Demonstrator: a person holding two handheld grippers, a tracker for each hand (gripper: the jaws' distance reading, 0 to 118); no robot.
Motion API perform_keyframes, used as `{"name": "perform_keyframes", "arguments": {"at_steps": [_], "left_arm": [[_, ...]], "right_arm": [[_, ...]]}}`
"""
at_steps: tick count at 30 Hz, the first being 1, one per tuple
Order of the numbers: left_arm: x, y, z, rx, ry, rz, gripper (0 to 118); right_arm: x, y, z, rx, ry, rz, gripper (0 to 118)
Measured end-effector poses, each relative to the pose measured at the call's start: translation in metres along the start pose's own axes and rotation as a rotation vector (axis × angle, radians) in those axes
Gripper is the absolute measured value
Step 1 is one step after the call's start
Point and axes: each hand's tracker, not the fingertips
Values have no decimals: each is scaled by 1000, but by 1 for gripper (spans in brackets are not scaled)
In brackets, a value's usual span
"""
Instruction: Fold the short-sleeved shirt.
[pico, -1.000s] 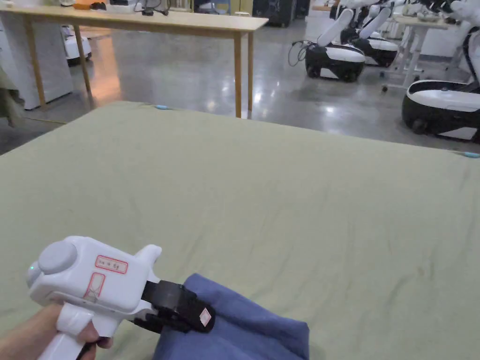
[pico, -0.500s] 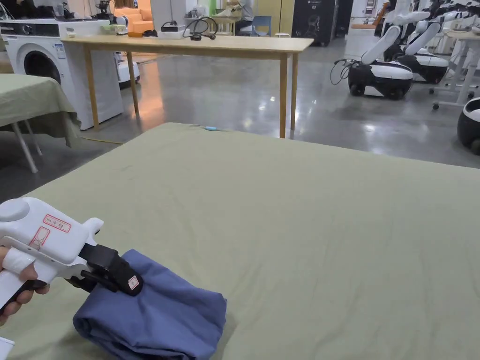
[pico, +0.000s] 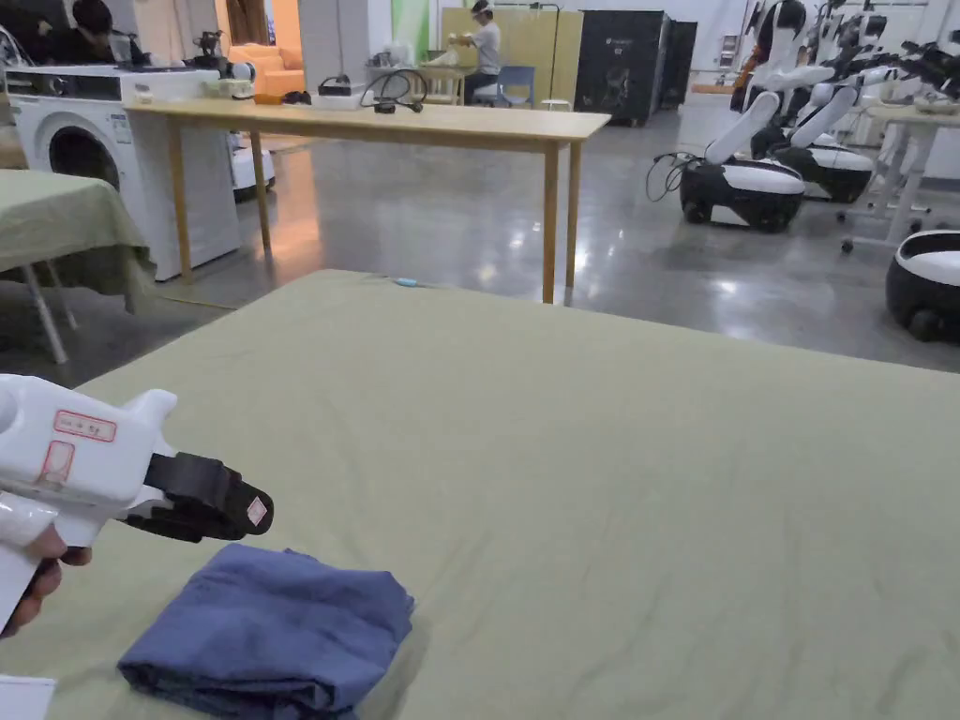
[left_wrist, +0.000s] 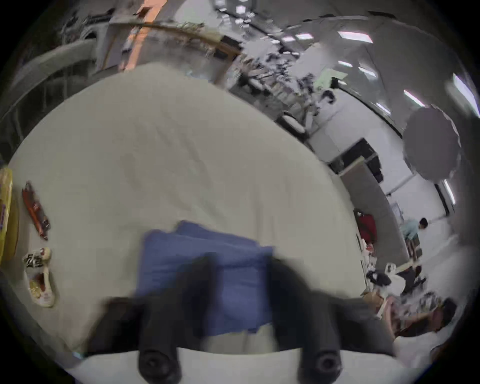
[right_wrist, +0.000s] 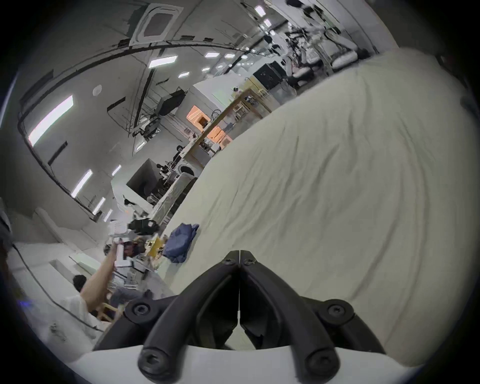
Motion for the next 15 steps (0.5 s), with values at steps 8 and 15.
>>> {"name": "perform_keyframes", "arguments": {"at_steps": [8, 15], "left_arm": [[232, -79, -79, 348, 135, -335, 0], [349, -120, -114, 666, 242, -483, 0]], "right_arm": [[-69, 36, -5, 258, -539, 444, 1], [-93, 48, 3, 500, -834, 604, 1]]}}
